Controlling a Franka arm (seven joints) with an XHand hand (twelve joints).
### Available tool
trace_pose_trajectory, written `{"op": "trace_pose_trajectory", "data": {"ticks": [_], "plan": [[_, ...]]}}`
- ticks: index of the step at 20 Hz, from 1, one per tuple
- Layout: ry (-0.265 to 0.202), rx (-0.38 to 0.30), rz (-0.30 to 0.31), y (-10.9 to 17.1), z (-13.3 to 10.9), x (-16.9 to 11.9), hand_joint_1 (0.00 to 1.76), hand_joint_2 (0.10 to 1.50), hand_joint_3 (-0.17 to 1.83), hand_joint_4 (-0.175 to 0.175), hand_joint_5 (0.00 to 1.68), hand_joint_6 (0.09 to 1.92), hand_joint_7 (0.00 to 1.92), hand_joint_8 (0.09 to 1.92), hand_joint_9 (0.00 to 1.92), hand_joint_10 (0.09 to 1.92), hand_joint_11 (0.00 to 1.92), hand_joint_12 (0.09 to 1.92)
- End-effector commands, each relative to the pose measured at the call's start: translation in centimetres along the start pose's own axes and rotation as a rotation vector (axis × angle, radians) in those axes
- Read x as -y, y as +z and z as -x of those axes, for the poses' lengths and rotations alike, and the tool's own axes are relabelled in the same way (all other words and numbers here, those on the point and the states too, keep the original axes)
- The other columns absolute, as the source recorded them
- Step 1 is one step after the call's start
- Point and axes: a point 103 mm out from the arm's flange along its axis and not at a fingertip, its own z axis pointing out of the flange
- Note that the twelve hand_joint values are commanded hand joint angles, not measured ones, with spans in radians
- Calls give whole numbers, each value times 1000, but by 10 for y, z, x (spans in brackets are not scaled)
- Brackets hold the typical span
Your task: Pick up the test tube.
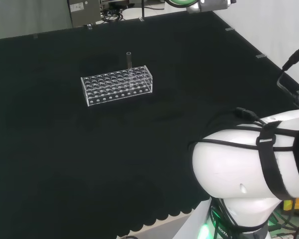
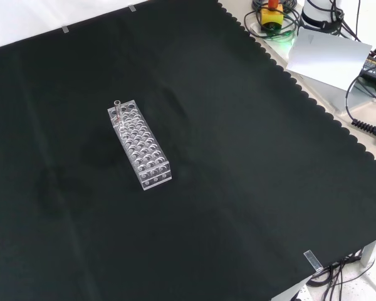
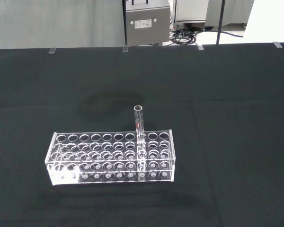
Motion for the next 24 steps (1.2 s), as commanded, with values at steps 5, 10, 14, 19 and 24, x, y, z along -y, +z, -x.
{"op": "trace_pose_trajectory", "data": {"ticks": [5,10,14,19,24], "plan": [[-16,5,-4,5,-4,-10,459,848,329,-17,16,87,5,527,7,628,4,1410],[-41,-8,3,12,-9,-32,481,875,260,-23,41,87,0,664,0,739,0,1460],[-58,-26,-1,23,-12,-61,559,874,228,-47,144,87,109,798,42,907,0,1554],[-65,-6,-39,44,-18,-98,692,842,239,-79,292,87,304,838,218,917,71,1581],[-60,8,-81,63,-21,-134,745,815,282,-90,342,87,381,837,331,887,162,1542]]}}
